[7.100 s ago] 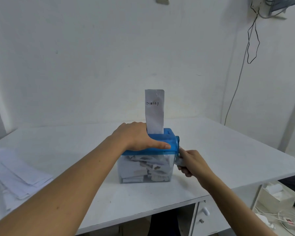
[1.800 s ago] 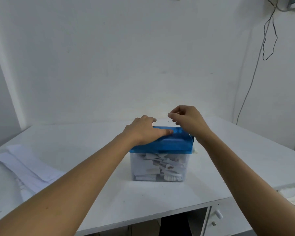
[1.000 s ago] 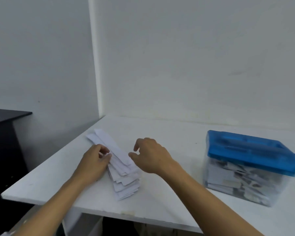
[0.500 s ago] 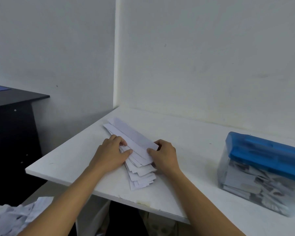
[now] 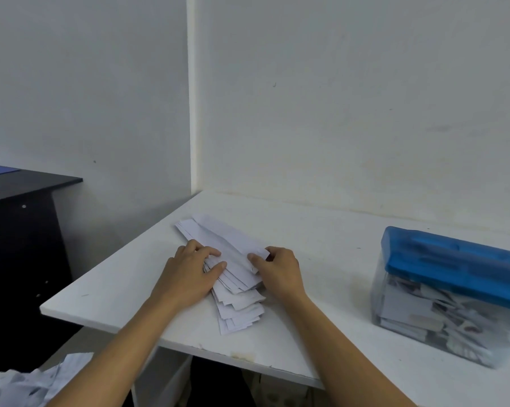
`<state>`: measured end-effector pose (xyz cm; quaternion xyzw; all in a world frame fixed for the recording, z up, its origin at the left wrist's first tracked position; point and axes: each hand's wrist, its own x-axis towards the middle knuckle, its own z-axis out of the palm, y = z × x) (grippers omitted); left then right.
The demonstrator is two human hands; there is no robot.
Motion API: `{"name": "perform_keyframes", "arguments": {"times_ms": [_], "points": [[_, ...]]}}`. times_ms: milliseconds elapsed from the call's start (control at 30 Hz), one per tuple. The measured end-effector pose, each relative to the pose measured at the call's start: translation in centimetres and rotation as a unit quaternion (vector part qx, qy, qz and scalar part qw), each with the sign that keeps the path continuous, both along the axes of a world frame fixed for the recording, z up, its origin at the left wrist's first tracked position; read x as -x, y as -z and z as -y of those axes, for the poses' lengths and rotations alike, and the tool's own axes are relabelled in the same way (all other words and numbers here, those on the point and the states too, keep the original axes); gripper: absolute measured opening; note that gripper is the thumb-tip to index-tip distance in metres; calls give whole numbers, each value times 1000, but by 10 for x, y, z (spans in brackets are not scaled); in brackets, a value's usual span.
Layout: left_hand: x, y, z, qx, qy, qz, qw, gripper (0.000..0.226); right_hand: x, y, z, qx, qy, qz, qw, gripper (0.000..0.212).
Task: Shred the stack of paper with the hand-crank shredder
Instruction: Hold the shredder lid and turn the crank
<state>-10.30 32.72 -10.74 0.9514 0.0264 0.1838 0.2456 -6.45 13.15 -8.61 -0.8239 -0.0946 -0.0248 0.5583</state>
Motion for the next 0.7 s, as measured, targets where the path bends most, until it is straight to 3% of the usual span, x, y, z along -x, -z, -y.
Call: {"name": "perform_keyframes", "arguments": {"times_ms": [167,233,300,367,500,633,700], "points": [[0,-8,5,10,-18,65,998,35,-1,-5,0,-52,-17,19,998,23],[1,-22,18,116,-22,64,991,46,3,-12,1,-109,-55,15,992,14],[0,-40,36,281,-27,41,958,46,6,-19,1,-132,-82,16,988,11],[-2,-56,48,381,-30,32,924,43,9,-23,3,-128,-95,20,987,10],[-12,-77,58,441,27,52,896,24,15,-40,21,-114,-114,20,987,15],[-16,-102,73,486,107,54,866,19,17,-78,53,-117,-89,33,989,25],[-16,-117,88,485,147,55,861,18,18,-100,73,-54,-67,75,993,27]]}}
